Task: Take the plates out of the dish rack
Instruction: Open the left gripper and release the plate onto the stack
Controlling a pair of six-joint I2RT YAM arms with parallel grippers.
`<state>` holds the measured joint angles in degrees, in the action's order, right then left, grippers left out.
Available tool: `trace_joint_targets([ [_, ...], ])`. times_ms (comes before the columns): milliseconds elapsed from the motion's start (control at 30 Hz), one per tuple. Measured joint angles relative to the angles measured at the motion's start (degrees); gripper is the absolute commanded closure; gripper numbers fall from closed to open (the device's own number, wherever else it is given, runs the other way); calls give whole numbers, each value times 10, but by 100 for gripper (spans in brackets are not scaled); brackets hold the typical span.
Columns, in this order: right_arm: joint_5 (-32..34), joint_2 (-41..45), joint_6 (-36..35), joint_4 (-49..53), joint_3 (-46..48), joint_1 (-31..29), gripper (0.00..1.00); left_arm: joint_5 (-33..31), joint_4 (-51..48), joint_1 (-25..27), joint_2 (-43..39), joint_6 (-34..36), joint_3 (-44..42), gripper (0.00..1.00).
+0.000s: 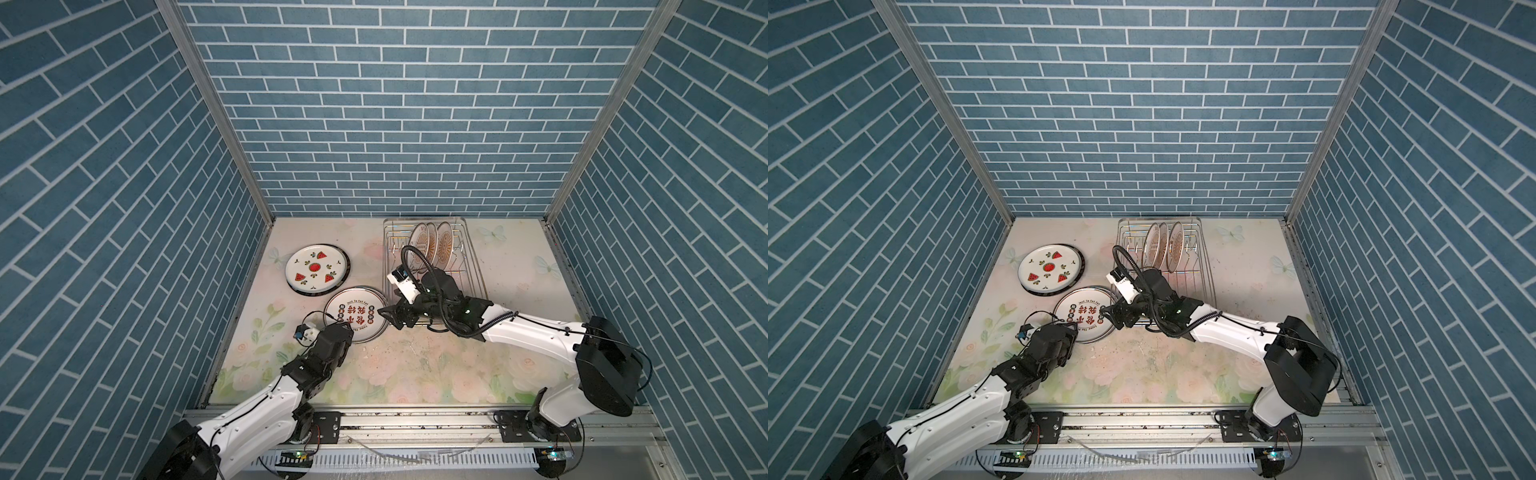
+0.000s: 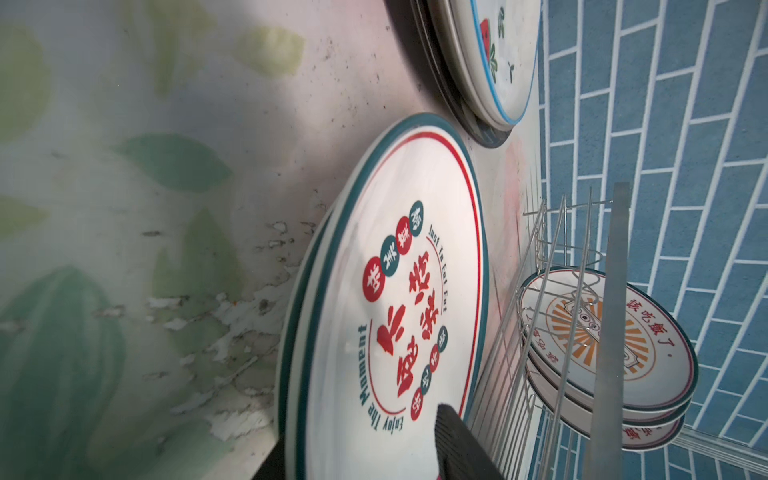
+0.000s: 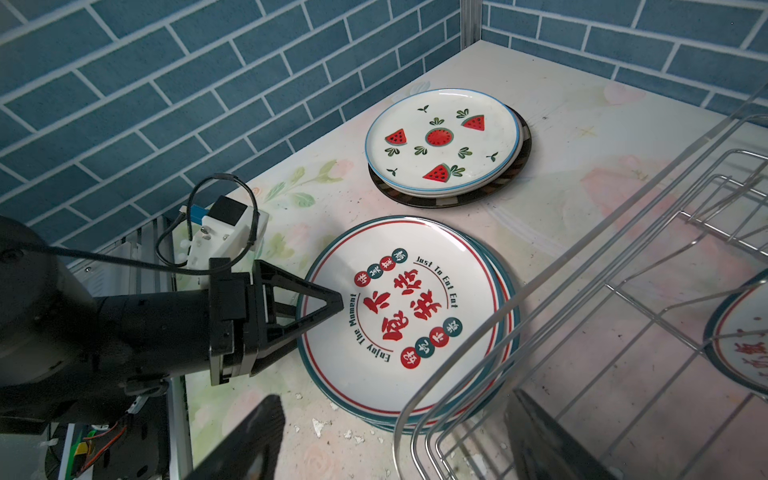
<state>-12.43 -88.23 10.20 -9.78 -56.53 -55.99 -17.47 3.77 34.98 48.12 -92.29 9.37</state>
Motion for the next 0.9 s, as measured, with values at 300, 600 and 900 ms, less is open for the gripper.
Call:
trace_joint_targets([
  [300, 10, 0, 0, 0, 0, 0, 16, -31, 8, -11, 26, -6, 6, 48],
  [600, 18, 0, -1, 0, 0, 0, 16, -43, 4, -29, 26, -9, 6, 48],
  [900, 24, 0, -1, 0, 0, 0, 16, -57, -49, -36, -14, -7, 7, 48],
])
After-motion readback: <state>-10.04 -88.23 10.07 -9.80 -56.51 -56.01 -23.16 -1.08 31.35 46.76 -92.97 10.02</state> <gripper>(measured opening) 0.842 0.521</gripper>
